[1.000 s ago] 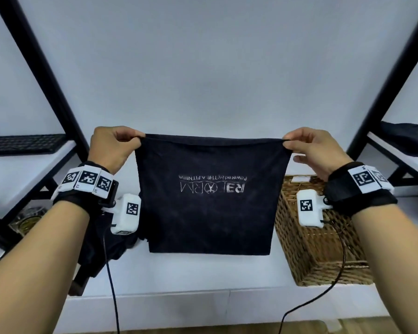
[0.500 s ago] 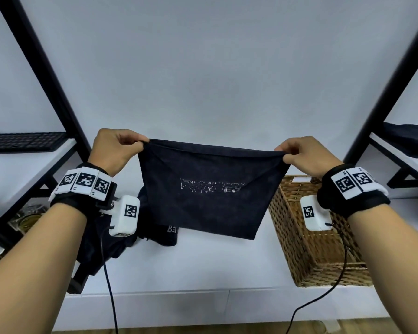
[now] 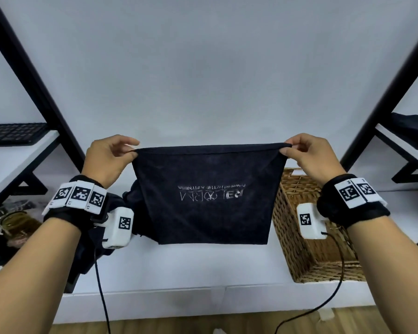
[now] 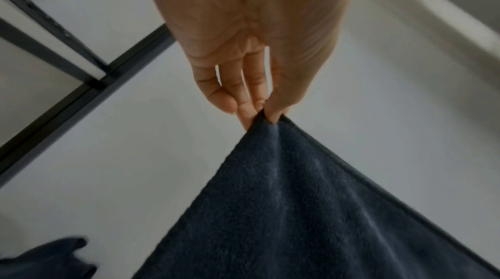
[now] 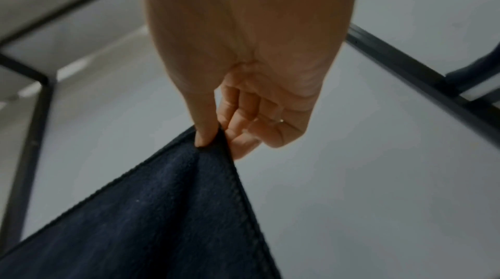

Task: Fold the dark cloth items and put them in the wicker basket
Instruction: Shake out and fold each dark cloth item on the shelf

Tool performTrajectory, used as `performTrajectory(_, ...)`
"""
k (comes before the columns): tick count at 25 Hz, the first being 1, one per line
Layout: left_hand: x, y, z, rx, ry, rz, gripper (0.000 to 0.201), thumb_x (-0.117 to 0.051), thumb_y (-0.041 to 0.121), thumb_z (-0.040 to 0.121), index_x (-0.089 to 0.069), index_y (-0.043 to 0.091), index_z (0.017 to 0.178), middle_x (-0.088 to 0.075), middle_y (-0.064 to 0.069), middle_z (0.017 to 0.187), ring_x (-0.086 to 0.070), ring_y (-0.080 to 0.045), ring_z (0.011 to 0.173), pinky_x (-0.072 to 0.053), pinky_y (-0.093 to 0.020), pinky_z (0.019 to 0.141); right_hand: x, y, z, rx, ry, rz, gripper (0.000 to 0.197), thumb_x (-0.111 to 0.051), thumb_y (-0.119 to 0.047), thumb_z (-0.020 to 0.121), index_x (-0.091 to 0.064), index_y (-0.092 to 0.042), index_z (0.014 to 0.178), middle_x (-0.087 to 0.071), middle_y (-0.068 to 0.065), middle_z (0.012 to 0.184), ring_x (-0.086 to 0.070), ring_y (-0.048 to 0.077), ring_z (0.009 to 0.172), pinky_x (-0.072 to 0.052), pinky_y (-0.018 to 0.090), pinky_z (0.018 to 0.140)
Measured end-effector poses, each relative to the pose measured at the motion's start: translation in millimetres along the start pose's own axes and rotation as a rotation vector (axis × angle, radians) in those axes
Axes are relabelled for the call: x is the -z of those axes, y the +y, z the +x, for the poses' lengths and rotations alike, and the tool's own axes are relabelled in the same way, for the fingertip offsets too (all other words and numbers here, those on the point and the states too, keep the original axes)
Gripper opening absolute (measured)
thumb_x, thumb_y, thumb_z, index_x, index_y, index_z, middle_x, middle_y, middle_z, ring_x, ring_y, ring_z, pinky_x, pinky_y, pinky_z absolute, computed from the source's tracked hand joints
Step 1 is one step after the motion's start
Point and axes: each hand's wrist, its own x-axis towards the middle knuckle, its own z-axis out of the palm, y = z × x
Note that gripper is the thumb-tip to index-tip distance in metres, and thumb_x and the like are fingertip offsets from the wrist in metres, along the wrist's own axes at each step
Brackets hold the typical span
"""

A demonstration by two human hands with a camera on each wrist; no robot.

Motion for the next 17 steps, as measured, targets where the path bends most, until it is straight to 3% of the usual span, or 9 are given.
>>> performTrajectory(1, -13, -10, 5, 0.04, -0.028, 0.049, 0.031, -0.07, 0.003, 0.081, -0.071, 0.034, 0.086, -0.071, -0.004, 0.084, -0.065, -0.016, 0.083, -0.05, -0.027, 0.089, -8, 10, 8, -0.033, -0.001, -0.005, 0.006, -0.069, -0.013, 0.085, -0.065, -0.013, 0.089, -0.058, -0.003, 0.071, -0.054, -0.002, 0.058, -0.041, 0.007, 0.053)
performTrajectory(4, -51, -30, 19, 0.111, -0.073, 0.143, 0.02, -0.066, 0.005, 0.083, -0.074, 0.021, 0.09, -0.073, -0.009, 0.092, -0.067, -0.021, 0.089, -0.05, -0.019, 0.082, -30, 40, 30, -0.138, 0.052, 0.061, 0.008, -0.066, -0.007, 0.086, -0.062, -0.012, 0.091, -0.054, -0.005, 0.068, -0.054, 0.002, 0.061, -0.042, 0.008, 0.055)
performTrajectory(6, -69, -40, 26, 0.166, -0.078, 0.058, 0.027, -0.065, 0.004, 0.081, -0.073, 0.03, 0.074, -0.074, -0.002, 0.083, -0.067, -0.018, 0.083, -0.051, -0.024, 0.082, -39, 55, 42, -0.178, 0.107, 0.161, 0.012, -0.065, -0.004, 0.086, -0.061, -0.013, 0.092, -0.053, -0.006, 0.066, -0.055, 0.002, 0.06, -0.045, 0.013, 0.062)
performTrajectory(8, -78, -54, 24, 0.234, -0.093, -0.064, 0.035, -0.063, 0.0, 0.081, -0.071, 0.031, 0.065, -0.071, 0.012, 0.069, -0.064, -0.005, 0.071, -0.051, -0.02, 0.076, -44, 68, 42, -0.189, 0.147, 0.267, 0.018, -0.063, 0.0, 0.086, -0.06, -0.016, 0.093, -0.055, -0.006, 0.066, -0.058, 0.008, 0.068, -0.049, 0.022, 0.073)
performTrajectory(10, -84, -70, 11, 0.289, -0.149, -0.147, 0.037, -0.058, -0.006, 0.083, -0.071, 0.025, 0.066, -0.066, 0.015, 0.059, -0.057, 0.0, 0.06, -0.048, -0.015, 0.07, -46, 78, 29, -0.189, 0.141, 0.312, 0.024, -0.059, 0.005, 0.087, -0.059, -0.013, 0.103, -0.059, -0.013, 0.06, -0.06, 0.003, 0.066, -0.049, 0.017, 0.072)
performTrajectory(12, -91, -87, -10, 0.322, -0.232, -0.187, 0.032, -0.056, -0.009, 0.085, -0.068, 0.017, 0.07, -0.057, 0.01, 0.053, -0.049, -0.004, 0.057, -0.045, -0.013, 0.066, -49, 94, 10, -0.195, 0.122, 0.299, 0.03, -0.057, 0.007, 0.088, -0.057, -0.013, 0.11, -0.063, -0.015, 0.06, -0.061, -0.002, 0.066, -0.048, 0.013, 0.072)
performTrajectory(14, -102, -113, -33, 0.345, -0.316, -0.166, 0.026, -0.056, -0.009, 0.084, -0.067, 0.012, 0.073, -0.046, -0.006, 0.058, -0.041, -0.015, 0.061, -0.039, -0.014, 0.058, -56, 121, -12, -0.227, 0.088, 0.247, 0.033, -0.057, 0.006, 0.088, -0.059, -0.019, 0.109, -0.065, -0.013, 0.068, -0.062, 0.0, 0.073, -0.047, 0.017, 0.077)
performTrajectory(17, -127, -160, -70, 0.402, -0.4, -0.135, 0.031, -0.056, -0.011, 0.083, -0.068, 0.014, 0.073, -0.034, -0.005, 0.058, -0.032, -0.022, 0.065, -0.038, -0.017, 0.056, -77, 178, -47, -0.32, -0.008, 0.11, 0.033, -0.054, 0.005, 0.09, -0.058, -0.02, 0.111, -0.064, -0.004, 0.078, -0.062, 0.008, 0.079, -0.045, 0.019, 0.079)
